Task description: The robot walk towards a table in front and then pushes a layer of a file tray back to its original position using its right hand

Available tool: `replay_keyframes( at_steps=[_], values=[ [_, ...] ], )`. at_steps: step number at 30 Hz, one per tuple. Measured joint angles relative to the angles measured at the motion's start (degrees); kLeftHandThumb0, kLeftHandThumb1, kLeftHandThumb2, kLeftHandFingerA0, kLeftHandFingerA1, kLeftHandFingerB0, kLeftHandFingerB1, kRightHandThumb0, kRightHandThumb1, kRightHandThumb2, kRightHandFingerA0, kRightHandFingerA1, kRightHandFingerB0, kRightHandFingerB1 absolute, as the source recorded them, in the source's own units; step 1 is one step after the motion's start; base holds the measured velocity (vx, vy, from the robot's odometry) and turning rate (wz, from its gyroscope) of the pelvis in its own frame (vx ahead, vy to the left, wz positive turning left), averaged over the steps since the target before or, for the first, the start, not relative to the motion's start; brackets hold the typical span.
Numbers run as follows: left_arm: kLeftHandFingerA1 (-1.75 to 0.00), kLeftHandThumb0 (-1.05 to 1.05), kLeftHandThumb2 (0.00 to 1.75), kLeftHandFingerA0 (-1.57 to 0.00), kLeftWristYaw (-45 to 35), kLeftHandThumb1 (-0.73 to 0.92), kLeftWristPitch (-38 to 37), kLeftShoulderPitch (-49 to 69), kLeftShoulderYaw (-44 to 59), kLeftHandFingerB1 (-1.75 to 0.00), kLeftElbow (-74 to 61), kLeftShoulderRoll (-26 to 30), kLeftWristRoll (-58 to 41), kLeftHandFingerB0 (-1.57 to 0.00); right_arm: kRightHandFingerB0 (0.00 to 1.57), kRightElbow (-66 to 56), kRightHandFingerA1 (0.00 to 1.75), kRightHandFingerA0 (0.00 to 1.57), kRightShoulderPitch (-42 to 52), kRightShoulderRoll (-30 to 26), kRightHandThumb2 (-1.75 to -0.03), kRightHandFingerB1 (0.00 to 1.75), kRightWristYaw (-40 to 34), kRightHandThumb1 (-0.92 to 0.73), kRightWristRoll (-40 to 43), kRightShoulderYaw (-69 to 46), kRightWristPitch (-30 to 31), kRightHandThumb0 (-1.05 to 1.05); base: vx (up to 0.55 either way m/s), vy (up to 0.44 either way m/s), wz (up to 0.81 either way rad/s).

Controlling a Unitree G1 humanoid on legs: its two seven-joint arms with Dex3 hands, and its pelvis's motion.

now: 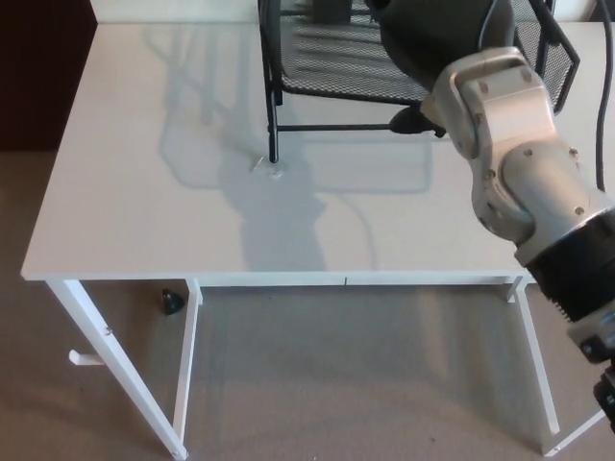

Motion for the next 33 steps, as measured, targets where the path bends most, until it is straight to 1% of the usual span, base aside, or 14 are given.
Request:
replay_keyframes(
  at_steps=[2, 3, 7, 15, 19, 22, 24, 25, 26, 27, 30, 31, 32, 33],
  values=[
    [-0.51, -0.14, 0.85, -0.19, 0.0, 0.42, 0.1, -0.1, 0.0, -0.50, -0.1, 0.0, 0.0, -0.19, 0.00, 2.5, 0.00, 0.00, -0.5, -0.1, -0.79, 0.04, 0.0, -0.45, 0.9, 0.0, 0.0, -0.74, 0.00, 0.000, 0.00],
    [-0.39, -0.21, 0.61, -0.27, 0.0, 0.58, 0.1, -0.1, 0.0, -0.36, -0.1, -0.1, 0.0, -0.26, 0.00, 3.2, 0.00, 0.00, -0.7, -0.1, -0.78, 0.04, 0.0, -0.45, 1.2, 0.0, 0.0, -0.73, 0.00, 0.000, 0.00],
    [-0.39, -0.18, 0.61, -0.26, 0.0, 0.60, 0.3, -0.4, 0.0, -0.35, -0.5, -0.2, 0.0, -0.24, 0.00, 6.5, 0.00, 0.00, -2.0, -0.2, -0.79, 0.04, -0.1, -0.46, 3.1, -0.1, -0.5, -0.75, 0.00, 0.000, 0.00],
    [-0.39, -0.21, 0.61, -0.27, -0.3, 0.58, 0.9, -0.7, 0.6, -0.36, -0.4, -0.2, -0.2, -0.25, 0.01, 6.8, 0.02, 0.00, -1.8, -1.5, -0.81, 0.09, -0.2, -0.45, 5.5, 0.1, -0.8, -0.75, 0.00, 0.000, 0.00],
    [-0.39, -0.20, 0.60, -0.26, -0.4, 0.58, 1.1, -0.9, 0.9, -0.36, -0.4, -0.3, -0.3, -0.26, 0.00, 7.5, 0.00, 0.00, -0.7, -2.1, -0.82, 0.06, -0.7, -0.47, 5.8, 1.2, -0.9, -0.77, 0.00, 0.000, 0.00],
    [-0.39, -0.19, 0.61, -0.26, -0.4, 0.59, 1.2, -1.2, 1.2, -0.36, -0.4, -0.4, -0.4, -0.26, 0.02, 9.7, 0.01, 0.00, -0.5, -2.0, -0.81, 0.10, -1.4, -0.45, 6.3, 1.9, -1.1, -0.75, 0.00, 0.000, 0.00],
    [-0.39, -0.19, 0.61, -0.27, -0.4, 0.59, 1.3, -1.4, 1.3, -0.36, -0.3, -0.5, -0.5, -0.26, 0.01, 12.6, 0.01, 0.00, -0.5, -1.7, -0.82, 0.08, -2.6, -0.46, 6.7, 2.4, -1.2, -0.76, 0.00, 0.000, 0.00],
    [-0.39, -0.19, 0.61, -0.27, -0.4, 0.59, 1.3, -1.4, 1.3, -0.36, -0.3, -0.5, -0.5, -0.26, 0.01, 14.1, 0.06, 0.00, -0.5, -1.4, -0.82, 0.12, -3.3, -0.44, 6.8, 2.7, -1.2, -0.73, 0.00, 0.000, 0.00],
    [-0.39, -0.19, 0.61, -0.27, -0.4, 0.59, 1.3, -1.3, 1.2, -0.36, -0.3, -0.5, -0.5, -0.26, 0.01, 15.1, 0.06, 0.00, -0.5, -1.2, -0.82, 0.12, -3.7, -0.44, 6.8, 2.8, -1.1, -0.73, 0.00, 0.000, 0.00],
    [-0.40, -0.19, 0.61, -0.27, -0.4, 0.59, 1.3, -1.2, 1.2, -0.36, -0.3, -0.6, -0.5, -0.26, 0.00, 16.6, 0.11, 0.00, -0.5, -0.9, -0.83, 0.17, -4.4, -0.43, 6.9, 3.0, -1.1, -0.70, 0.00, 0.000, 0.00],
    [-0.39, -0.19, 0.61, -0.25, -0.4, 0.59, 1.3, -1.0, 1.1, -0.36, -0.3, -0.7, -0.6, -0.25, 0.00, 21.4, 0.14, 0.00, -0.6, 0.3, -0.83, 0.18, -6.7, -0.42, 7.4, 3.1, -1.0, -0.68, 0.00, 0.000, 0.00],
    [-0.39, -0.19, 0.61, -0.26, -0.4, 0.60, 1.3, -0.9, 1.1, -0.36, -0.4, -0.7, -0.6, -0.25, 0.00, 22.9, 0.11, 0.00, -0.8, 0.8, -0.70, 0.18, -7.9, -0.43, 7.7, 3.1, -1.0, -0.72, 0.00, 0.000, 0.00],
    [-0.39, -0.20, 0.61, -0.26, -0.4, 0.59, 1.3, -0.9, 1.1, -0.36, -0.4, -0.7, -0.6, -0.26, 0.00, 24.1, 0.11, 0.00, -1.2, 1.2, -0.85, 0.15, -8.9, -0.45, 8.0, 3.0, -1.1, -0.73, 0.00, 0.000, 0.00],
    [-0.39, -0.20, 0.61, -0.26, -0.5, 0.59, 1.3, -1.0, 1.1, -0.36, -0.5, -0.7, -0.6, -0.26, 0.00, 24.7, 0.11, 0.00, -1.4, 1.3, -0.85, 0.15, -9.4, -0.45, 8.1, 3.0, -1.1, -0.73, 0.00, 0.000, 0.00]
  ],
)
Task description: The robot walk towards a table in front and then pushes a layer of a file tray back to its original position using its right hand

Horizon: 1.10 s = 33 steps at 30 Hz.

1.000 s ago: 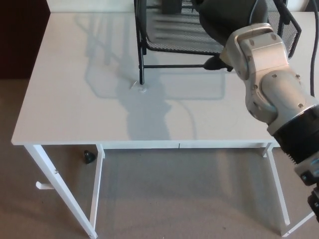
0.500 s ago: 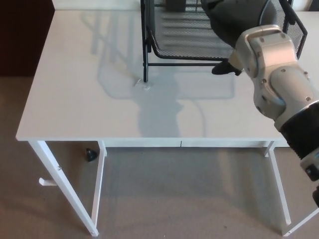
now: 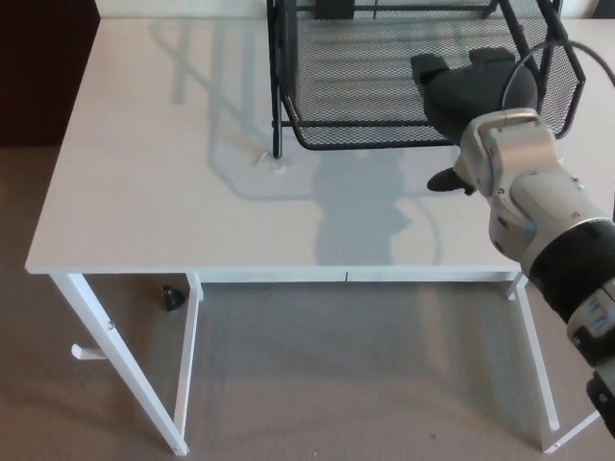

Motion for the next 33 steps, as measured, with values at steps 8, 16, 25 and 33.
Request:
replay_keyframes(
  at_steps=[8, 16, 25, 33],
  values=[
    [-0.51, -0.12, 0.86, -0.19, -0.1, 0.43, 0.1, -0.7, 0.0, -0.50, -0.3, 0.2, 0.0, -0.19, 0.00, 1.7, 0.09, 0.00, -0.4, 0.3, -0.82, 0.12, -4.1, -0.43, 1.8, 0.1, -0.6, -0.71, 0.00, 0.000, 0.00],
    [-0.51, -0.13, 0.85, -0.20, -0.4, 0.41, 0.1, -0.6, 0.0, -0.50, -0.3, 0.2, 0.0, -0.20, 0.00, -13.4, 0.04, 0.00, 3.5, -1.8, -0.84, 0.08, -3.6, -0.46, 3.6, -0.4, -2.0, -0.77, 0.00, 0.000, 0.00],
    [-0.40, -0.18, 0.60, -0.27, -0.4, 0.58, 0.1, -1.2, -0.1, -0.36, -0.2, 0.2, 0.0, -0.27, 0.00, -33.2, 0.00, 0.00, 8.5, -3.6, -0.81, 0.05, -1.4, -0.46, 3.8, -0.8, -2.4, -0.76, 0.00, 0.000, 0.00],
    [-0.39, -0.18, 0.58, -0.28, -0.4, 0.56, 0.1, -1.2, -0.1, -0.36, 0.0, 0.1, 0.0, -0.29, 0.00, -51.5, 0.00, 0.00, 15.9, -7.1, -0.79, 0.04, 5.3, -0.43, 5.4, -1.2, -2.2, -0.73, 0.00, 0.000, 0.00]
  ],
)
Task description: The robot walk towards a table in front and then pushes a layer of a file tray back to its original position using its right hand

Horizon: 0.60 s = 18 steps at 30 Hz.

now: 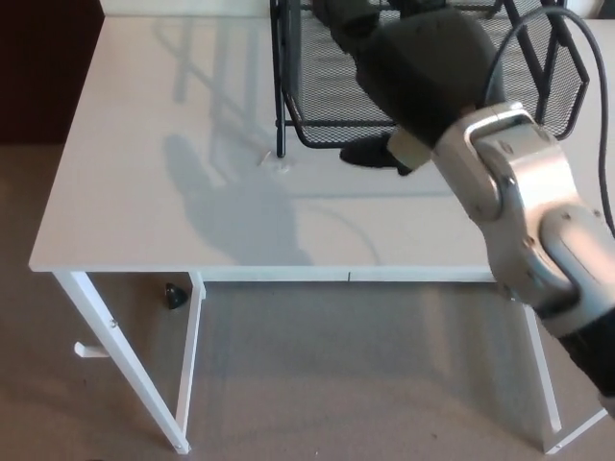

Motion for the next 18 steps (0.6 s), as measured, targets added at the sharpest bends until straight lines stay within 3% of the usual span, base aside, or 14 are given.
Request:
replay_keyframes(
  at_steps=[1, 2, 3, 7, 8, 10, 11, 16, 17, 18],
  values=[
    [-0.51, -0.12, 0.84, -0.19, 0.0, 0.40, 0.0, 0.0, 0.0, -0.49, 0.0, 0.0, 0.0, -0.19, 0.00, -1.6, 0.00, 0.00, 1.0, -0.6, -0.79, 0.04, 0.9, -0.43, 0.2, 0.0, 0.1, -0.73, 0.00, 0.000, 0.00],
    [-0.51, -0.12, 0.84, -0.18, 0.0, 0.40, 0.0, -0.1, 0.0, -0.50, 0.0, 0.0, 0.0, -0.20, 0.00, -3.2, 0.00, 0.00, 2.0, -1.2, -0.82, 0.01, 1.9, -0.45, 0.5, -0.2, 0.2, -0.77, 0.00, 0.000, 0.00],
    [-0.39, -0.19, 0.58, -0.28, 0.0, 0.56, 0.0, -0.2, 0.0, -0.36, 0.0, -0.1, 0.0, -0.29, 0.00, -5.4, 0.00, 0.00, 3.6, -2.1, -0.83, 0.00, 2.8, -0.47, 1.0, -0.6, 0.2, -0.80, 0.00, 0.000, 0.00],
    [-0.39, -0.21, 0.58, -0.29, 0.0, 0.56, 0.0, -0.9, 0.0, -0.36, 0.1, -0.1, 0.0, -0.29, 0.00, -14.1, 0.04, 0.00, 10.2, -5.5, -0.88, 0.06, 5.1, -0.51, 2.9, -3.1, -0.4, -0.82, 0.00, 0.000, 0.00],
    [-0.51, -0.14, 0.84, -0.20, 0.0, 0.40, 0.0, -1.1, 0.0, -0.50, 0.1, -0.1, 0.0, -0.20, 0.00, -16.3, 0.06, 0.00, 11.8, -6.2, -0.86, 0.08, 5.4, -0.50, 3.4, -4.0, -0.5, -0.78, 0.00, 0.000, 0.00],
    [-0.51, -0.14, 0.84, -0.20, 0.0, 0.41, 0.0, -1.6, 0.0, -0.50, 0.1, -0.1, 0.0, -0.21, 0.00, -21.1, 0.00, 0.00, 15.5, -7.3, -0.87, 0.01, 6.1, -0.54, 4.5, -6.5, -0.9, -0.86, 0.00, 0.000, 0.00],
    [-0.39, -0.23, 0.60, -0.29, 0.0, 0.58, 0.0, -1.7, 0.0, -0.36, 0.1, -0.1, 0.0, -0.28, 0.00, -23.0, 0.00, 0.00, 17.0, -7.7, -0.85, 0.02, 6.2, -0.53, 5.1, -7.5, -1.0, -0.82, 0.00, 0.000, 0.00],
    [-0.40, -0.29, 0.61, -0.29, -0.1, 0.57, 0.0, -1.5, -0.1, -0.37, 0.1, -0.1, 0.0, -0.28, 0.00, -33.3, 0.00, 0.00, 28.4, -8.2, -0.87, 0.01, 7.1, -0.56, 9.4, -16.9, -2.7, -0.84, 0.00, 0.000, 0.00],
    [-0.41, -0.34, 0.64, -0.30, -0.1, 0.57, 0.0, -1.3, -0.1, -0.38, 0.1, -0.1, 0.0, -0.29, 0.00, -34.8, 0.14, 0.00, 31.1, -8.1, -0.84, 0.11, 7.2, -0.46, 10.4, -19.2, -3.2, -0.72, 0.00, 0.000, 0.00],
    [-0.42, -0.35, 0.64, -0.31, -0.1, 0.57, 0.0, -1.2, -0.1, -0.39, 0.1, -0.1, 0.0, -0.31, 0.00, -36.0, 0.16, 0.00, 33.3, -8.0, -0.82, 0.13, 7.3, -0.44, 11.2, -20.9, -3.7, -0.67, 0.00, 0.000, 0.00]
  ],
)
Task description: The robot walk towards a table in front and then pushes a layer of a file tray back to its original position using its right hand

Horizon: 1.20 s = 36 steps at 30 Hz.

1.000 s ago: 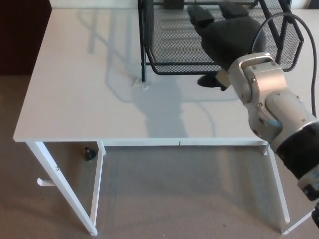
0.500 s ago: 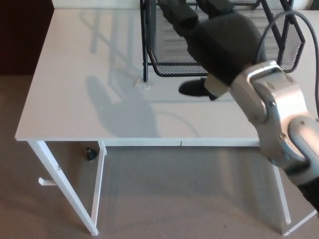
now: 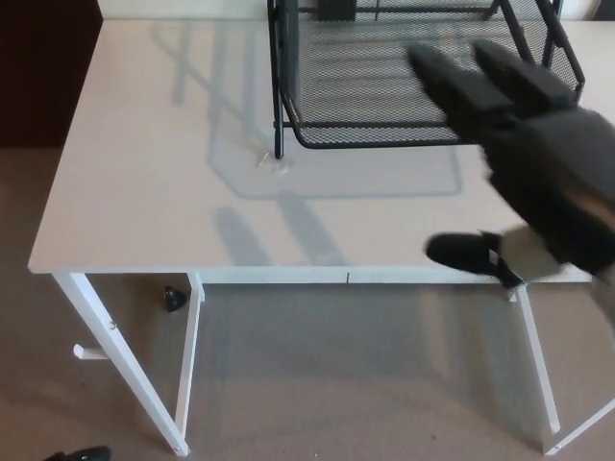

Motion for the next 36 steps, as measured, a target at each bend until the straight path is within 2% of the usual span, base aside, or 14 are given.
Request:
replay_keyframes(
  at_steps=[5, 9, 10, 11, 13, 15, 18, 19, 21, 23, 26, 30, 32, 36],
  values=[
    [-0.38, -0.29, 0.57, -0.32, 0.0, 0.59, 0.0, 1.1, -0.2, -0.35, 0.1, 0.0, 0.1, -0.33, 0.00, -4.6, 0.09, 0.00, 14.4, 1.8, -0.84, 0.10, 0.1, -0.49, 4.8, -8.7, -3.2, -0.72, 0.00, 0.000, 0.00],
    [-0.38, -0.28, 0.58, -0.32, 0.0, 0.60, 0.0, 1.8, -0.4, -0.36, 0.1, 0.0, 0.1, -0.32, 0.00, -5.4, 0.23, 0.00, 26.6, 4.1, -0.84, 0.24, 0.1, -0.45, 8.2, -13.0, -6.5, -0.58, 0.00, 0.000, 0.00],
    [-0.38, -0.27, 0.58, -0.32, 0.0, 0.60, -0.1, 2.1, -0.5, -0.36, 0.2, 0.0, 0.1, -0.32, 0.05, -5.4, 0.26, 0.02, 31.0, 5.1, -0.84, 0.26, 0.0, -0.45, 9.3, -13.9, -7.8, -0.59, 0.00, -0.003, 0.07],
    [-0.41, -0.33, 0.64, -0.30, 0.0, 0.59, -0.1, 2.2, -0.6, -0.39, 0.2, 0.0, 0.1, -0.30, 0.01, -5.3, 0.25, 0.00, 33.9, 5.7, -0.84, 0.24, 0.0, -0.45, 9.9, -14.4, -8.7, -0.60, 0.00, 0.000, 0.00],
    [-0.41, -0.32, 0.64, -0.30, 0.0, 0.60, -0.1, 2.6, -0.6, -0.38, 0.2, 0.0, 0.1, -0.29, 0.05, -4.8, 0.26, 0.01, 40.4, 7.1, -0.89, 0.20, -0.2, -0.51, 11.4, -14.9, -10.8, -0.66, 0.00, 0.000, 0.00],
    [-0.41, -0.32, 0.64, -0.30, 0.0, 0.59, -0.2, 3.1, -0.8, -0.38, 0.2, 0.0, 0.1, -0.29, 0.02, -3.4, 0.31, 0.01, 45.9, 8.3, -0.91, 0.24, -0.5, -0.52, 12.4, -15.0, -12.7, -0.66, 0.00, 0.000, 0.00],
    [-0.39, -0.30, 0.57, -0.34, 0.0, 0.59, -0.4, 4.0, -1.2, -0.36, 0.5, 0.2, 0.3, -0.33, 0.02, 2.0, 0.46, 0.02, 53.3, 10.5, -0.91, 0.30, -1.3, -0.53, 14.2, -14.9, -15.9, -0.72, 0.00, 0.000, 0.00],
    [-0.39, -0.33, 0.57, -0.35, 0.0, 0.59, -0.6, 4.4, -1.3, -0.37, 0.7, 0.2, 0.4, -0.33, 0.06, 4.9, 0.39, 0.01, 55.2, 11.4, -0.91, 0.24, -1.7, -0.53, 14.6, -14.9, -16.9, -0.78, 0.00, 0.000, 0.00],
    [-0.40, -0.33, 0.57, -0.36, 0.0, 0.59, -0.8, 4.8, -1.6, -0.37, 0.8, 0.2, 0.6, -0.34, 0.05, 9.6, 0.39, 0.01, 56.9, 12.2, -0.91, 0.27, -2.1, -0.52, 15.3, -14.9, -17.9, -0.77, 0.00, 0.000, 0.00],
    [-0.40, -0.33, 0.57, -0.36, 0.0, 0.58, -1.1, 5.1, -1.8, -0.37, 0.9, 0.3, 0.8, -0.34, 0.03, 14.9, 0.50, 0.02, 57.4, 13.0, -0.90, 0.30, -2.1, -0.50, 16.3, -14.9, -18.3, -0.76, 0.00, 0.000, 0.00],
    [-0.39, -0.31, 0.58, -0.34, 0.1, 0.60, -1.7, 4.9, -1.9, -0.36, 1.0, 0.4, 1.1, -0.33, 0.07, 22.7, 0.51, 0.00, 56.7, 13.9, -0.89, 0.27, -2.0, -0.50, 18.0, -15.0, -18.7, -0.75, 0.00, 0.000, 0.00],
    [-0.38, -0.29, 0.58, -0.33, 0.2, 0.60, -2.1, 3.5, -2.0, -0.36, 0.1, 1.0, 1.5, -0.32, 0.04, 33.1, 0.49, 0.03, 52.4, 14.0, -0.89, 0.29, -1.6, -0.50, 21.7, -15.2, -18.9, -0.74, 0.00, 0.000, 0.00],
    [-0.39, -0.31, 0.57, -0.34, 0.2, 0.60, -2.3, 2.4, -1.9, -0.36, 0.4, 1.6, 1.6, -0.34, 0.06, 35.9, 0.41, 0.02, 50.5, 13.8, -0.90, 0.22, -1.5, -0.52, 23.1, -15.2, -19.0, -0.71, 0.00, 0.000, 0.00],
    [-0.39, -0.32, 0.58, -0.35, 0.2, 0.61, -3.2, -1.4, -1.7, -0.36, 2.8, 2.4, 1.8, -0.34, 0.04, 38.4, 0.39, 0.02, 45.7, 12.2, -0.89, 0.23, -1.0, -0.51, 25.1, -14.9, -18.5, -0.68, 0.00, 0.000, 0.00]
  ],
)
